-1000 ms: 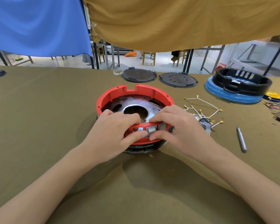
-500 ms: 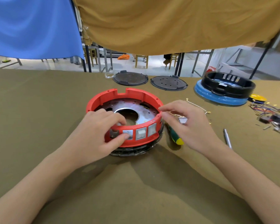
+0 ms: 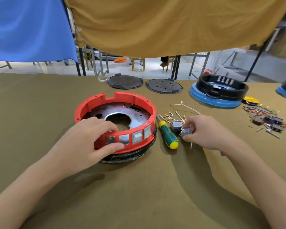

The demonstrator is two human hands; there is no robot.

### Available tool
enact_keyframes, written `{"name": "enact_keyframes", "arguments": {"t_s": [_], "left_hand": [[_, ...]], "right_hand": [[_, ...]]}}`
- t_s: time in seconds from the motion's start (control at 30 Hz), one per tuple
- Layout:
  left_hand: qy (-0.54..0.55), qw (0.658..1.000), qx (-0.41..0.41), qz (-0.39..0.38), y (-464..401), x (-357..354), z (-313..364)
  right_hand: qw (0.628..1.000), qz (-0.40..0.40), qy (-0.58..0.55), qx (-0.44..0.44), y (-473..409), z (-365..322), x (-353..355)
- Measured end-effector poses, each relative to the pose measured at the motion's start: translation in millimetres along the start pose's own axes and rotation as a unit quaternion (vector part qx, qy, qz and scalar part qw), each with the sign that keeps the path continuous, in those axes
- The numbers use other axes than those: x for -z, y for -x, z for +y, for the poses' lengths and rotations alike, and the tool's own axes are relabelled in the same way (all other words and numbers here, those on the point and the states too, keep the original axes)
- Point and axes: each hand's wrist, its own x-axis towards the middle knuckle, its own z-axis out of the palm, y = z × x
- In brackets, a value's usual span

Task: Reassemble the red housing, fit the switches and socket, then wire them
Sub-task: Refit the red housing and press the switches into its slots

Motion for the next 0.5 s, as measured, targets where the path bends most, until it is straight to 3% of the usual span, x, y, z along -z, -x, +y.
{"name": "enact_keyframes", "arguments": {"t_s": [0.13,0.2,0.33,0.5], "left_hand": [[-0.002,1.0,-0.005,-0.026,3,9,-6],[-0.004,0.999,0.002,-0.037,2,9,-5],[-0.002,0.999,0.007,-0.044,1,7,-5],[0.012,0.999,0.008,-0.036,2,7,-5]], "right_hand": [[0.988,0.116,-0.097,0.042,4,-1,9],[0.964,0.108,-0.224,0.097,11,-11,10],[0.869,-0.006,-0.459,0.184,27,-39,0],[0.715,-0.119,-0.671,0.153,35,-61,-12]]}}
